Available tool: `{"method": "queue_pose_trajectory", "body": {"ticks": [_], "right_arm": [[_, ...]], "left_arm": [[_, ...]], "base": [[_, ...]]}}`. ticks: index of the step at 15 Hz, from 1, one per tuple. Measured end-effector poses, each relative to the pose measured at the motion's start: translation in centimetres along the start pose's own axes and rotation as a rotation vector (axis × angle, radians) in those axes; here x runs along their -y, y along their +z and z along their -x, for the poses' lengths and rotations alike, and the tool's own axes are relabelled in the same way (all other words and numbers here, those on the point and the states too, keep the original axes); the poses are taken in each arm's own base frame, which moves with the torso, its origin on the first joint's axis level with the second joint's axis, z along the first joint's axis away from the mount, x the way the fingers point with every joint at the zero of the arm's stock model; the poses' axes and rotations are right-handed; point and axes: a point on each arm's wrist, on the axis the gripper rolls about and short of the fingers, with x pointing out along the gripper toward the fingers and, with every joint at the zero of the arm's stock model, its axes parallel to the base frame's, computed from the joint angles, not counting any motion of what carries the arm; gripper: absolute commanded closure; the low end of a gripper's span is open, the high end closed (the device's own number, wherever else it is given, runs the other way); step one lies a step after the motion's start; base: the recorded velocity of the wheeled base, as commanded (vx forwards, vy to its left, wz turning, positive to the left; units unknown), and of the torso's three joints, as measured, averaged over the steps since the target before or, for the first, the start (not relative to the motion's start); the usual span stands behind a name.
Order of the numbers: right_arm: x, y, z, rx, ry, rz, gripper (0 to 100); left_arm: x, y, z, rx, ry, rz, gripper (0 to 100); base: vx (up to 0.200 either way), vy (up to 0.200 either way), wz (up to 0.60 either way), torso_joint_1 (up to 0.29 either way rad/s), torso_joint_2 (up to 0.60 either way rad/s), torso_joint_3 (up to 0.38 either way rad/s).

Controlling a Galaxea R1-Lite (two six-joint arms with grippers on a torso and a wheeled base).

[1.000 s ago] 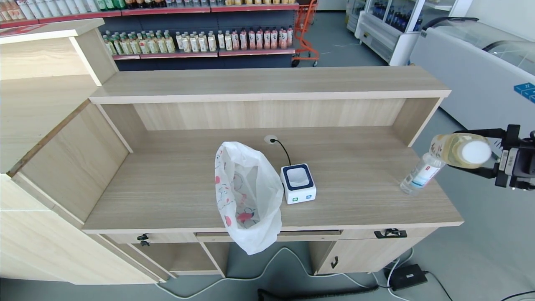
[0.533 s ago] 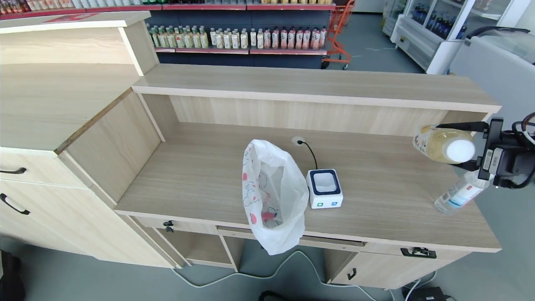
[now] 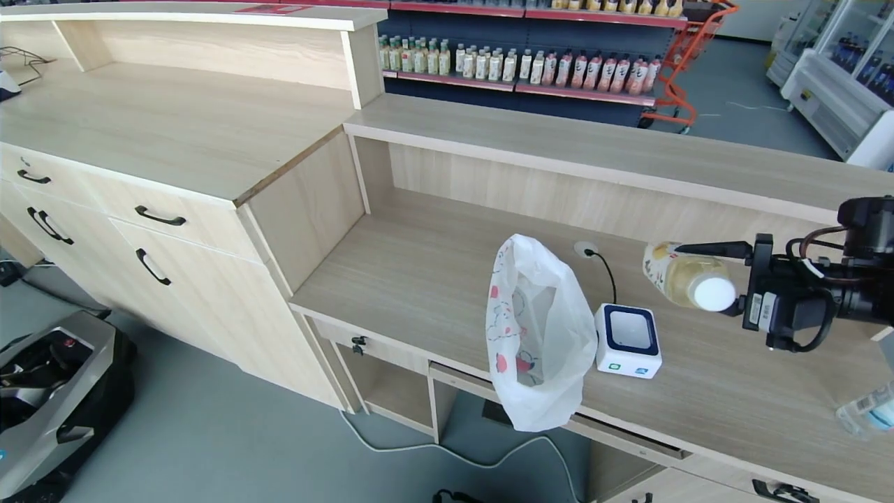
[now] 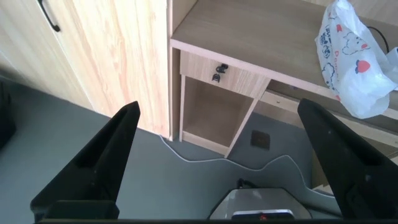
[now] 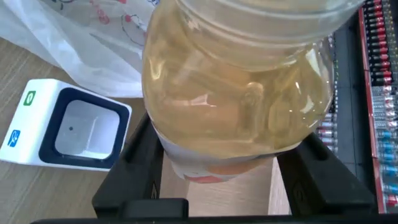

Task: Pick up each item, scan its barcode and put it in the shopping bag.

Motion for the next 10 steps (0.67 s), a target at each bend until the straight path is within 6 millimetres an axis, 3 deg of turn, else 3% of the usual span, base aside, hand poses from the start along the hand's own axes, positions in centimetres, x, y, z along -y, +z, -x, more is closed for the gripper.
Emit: {"method": "queue_pose_trajectory", "body": {"ticks": [4, 10], "right_arm": [[-2.5, -0.5, -2.2, 0.096, 0.031, 0.019, 100], [-4.5, -1.9, -2.4, 0.082, 0.058, -0.013, 100]], "left_arm": [[0.0, 0.0, 0.0, 0.000, 0.001, 0.000, 0], [0.0, 0.0, 0.0, 0.000, 0.001, 0.000, 0]], "base": [[0.000, 0.000, 0.00, 0.000, 0.00, 0.000], [0.000, 0.000, 0.00, 0.000, 0.00, 0.000]]}}
